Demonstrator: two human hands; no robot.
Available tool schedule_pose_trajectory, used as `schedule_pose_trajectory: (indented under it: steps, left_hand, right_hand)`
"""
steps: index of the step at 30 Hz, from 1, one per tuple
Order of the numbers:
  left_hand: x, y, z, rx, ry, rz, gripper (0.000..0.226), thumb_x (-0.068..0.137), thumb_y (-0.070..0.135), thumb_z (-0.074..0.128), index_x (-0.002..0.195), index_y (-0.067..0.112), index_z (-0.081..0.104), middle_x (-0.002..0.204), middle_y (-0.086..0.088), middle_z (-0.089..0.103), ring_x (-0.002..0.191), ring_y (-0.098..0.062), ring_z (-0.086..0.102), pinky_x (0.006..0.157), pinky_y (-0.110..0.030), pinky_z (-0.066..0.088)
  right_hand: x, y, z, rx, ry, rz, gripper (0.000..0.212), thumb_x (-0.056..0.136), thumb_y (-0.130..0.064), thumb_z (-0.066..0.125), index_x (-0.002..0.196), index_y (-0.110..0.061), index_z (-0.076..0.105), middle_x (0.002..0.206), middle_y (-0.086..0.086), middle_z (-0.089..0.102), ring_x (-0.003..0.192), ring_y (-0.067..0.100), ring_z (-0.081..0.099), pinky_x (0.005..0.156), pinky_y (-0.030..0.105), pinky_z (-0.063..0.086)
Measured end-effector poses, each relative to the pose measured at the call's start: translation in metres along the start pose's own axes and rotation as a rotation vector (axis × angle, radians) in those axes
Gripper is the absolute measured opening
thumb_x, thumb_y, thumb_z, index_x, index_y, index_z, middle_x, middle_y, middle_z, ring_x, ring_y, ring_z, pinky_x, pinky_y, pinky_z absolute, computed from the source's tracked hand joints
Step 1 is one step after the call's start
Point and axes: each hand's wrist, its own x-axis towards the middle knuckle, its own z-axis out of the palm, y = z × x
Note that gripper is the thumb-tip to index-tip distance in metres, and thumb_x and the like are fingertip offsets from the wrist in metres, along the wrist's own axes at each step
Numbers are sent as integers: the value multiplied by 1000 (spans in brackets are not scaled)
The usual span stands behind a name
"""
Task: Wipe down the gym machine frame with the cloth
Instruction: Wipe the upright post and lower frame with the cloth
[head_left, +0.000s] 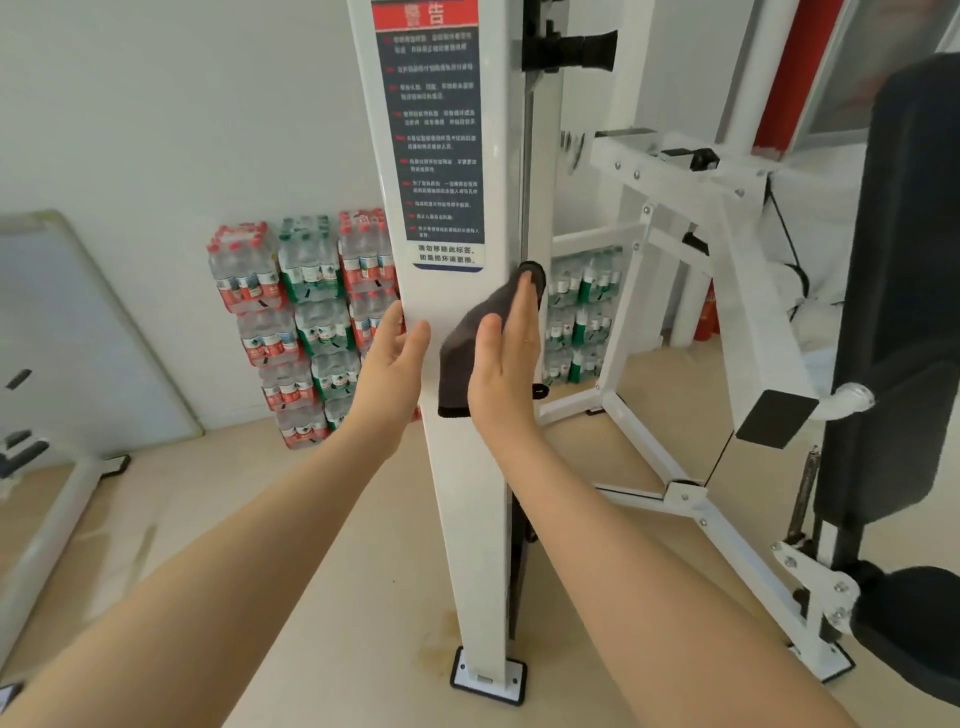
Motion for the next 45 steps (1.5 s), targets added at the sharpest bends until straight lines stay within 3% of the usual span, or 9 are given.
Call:
schedule_pose_trajectory:
  steps: [4,10,15,19,22,29,33,40,45]
  left_hand:
    - [4,7,1,28,15,-24,17,96,39,41,113,43,42,111,1,59,98,-12,58,83,-27,46]
    - [8,8,-8,19,-14,-47,25,96,28,46,120,24,41,100,4,65,75,0,65,56,-12,49]
    - [14,16,-16,160,-25,-37,19,94,31,50,110,22,44,98,-4,69,80,-19,65,74,-37,53]
    - [18,25,-20,374,-19,-20,22,94,33,48,106,14,47,97,-6,65,57,-14,50,48,-25,37]
    - [21,23,-22,346,-21,-9,21,93,32,51,104,14,48,101,-5,67,69,-16,57,51,-26,39]
    - [22,18,-24,287,-17,43,21,93,32,51,106,16,49,97,0,60,68,-9,54,51,-22,39]
    - [23,13,-21,155,-12,-4,19,93,31,52,106,19,49,97,1,63,74,-11,57,56,-26,43]
    - [42,8,-53,20,-283,-13,9,89,17,60,96,22,62,84,14,65,59,11,60,43,-5,42]
    - [50,-16,-81,168,-482,49,21,87,15,62,108,18,64,105,6,68,95,-2,64,90,-22,48]
  right_hand:
    - [14,1,1,-38,57,-51,62,89,-27,40,146,-8,24,150,13,30,137,26,29,113,40,26]
    - [-27,53,1,-96,-107,113,70,92,-11,51,148,-15,10,151,7,25,138,21,27,114,40,26]
    - [8,1,-3,-75,-40,38,74,92,-5,51,149,-12,5,154,6,18,141,17,20,115,26,17]
    - [41,-48,0,-54,38,-103,76,93,-5,50,150,-12,0,156,5,12,143,16,14,117,30,16]
    - [46,-57,0,-73,52,-119,76,94,-8,49,150,-15,-2,156,5,14,142,17,18,115,38,24]
    - [14,-19,-10,-264,-80,27,77,94,-16,51,150,-21,-3,154,2,21,138,19,28,107,26,28]
    - [34,-25,-12,-583,67,-321,76,93,-19,53,149,-13,2,155,15,14,140,29,20,114,46,25]
    - [100,-75,-3,-1355,20,-1290,49,94,-18,44,141,-9,35,147,7,39,136,26,31,114,37,13]
    - [93,-78,37,-1393,-211,-1402,28,86,-15,46,95,-13,72,93,4,72,97,23,66,104,34,25]
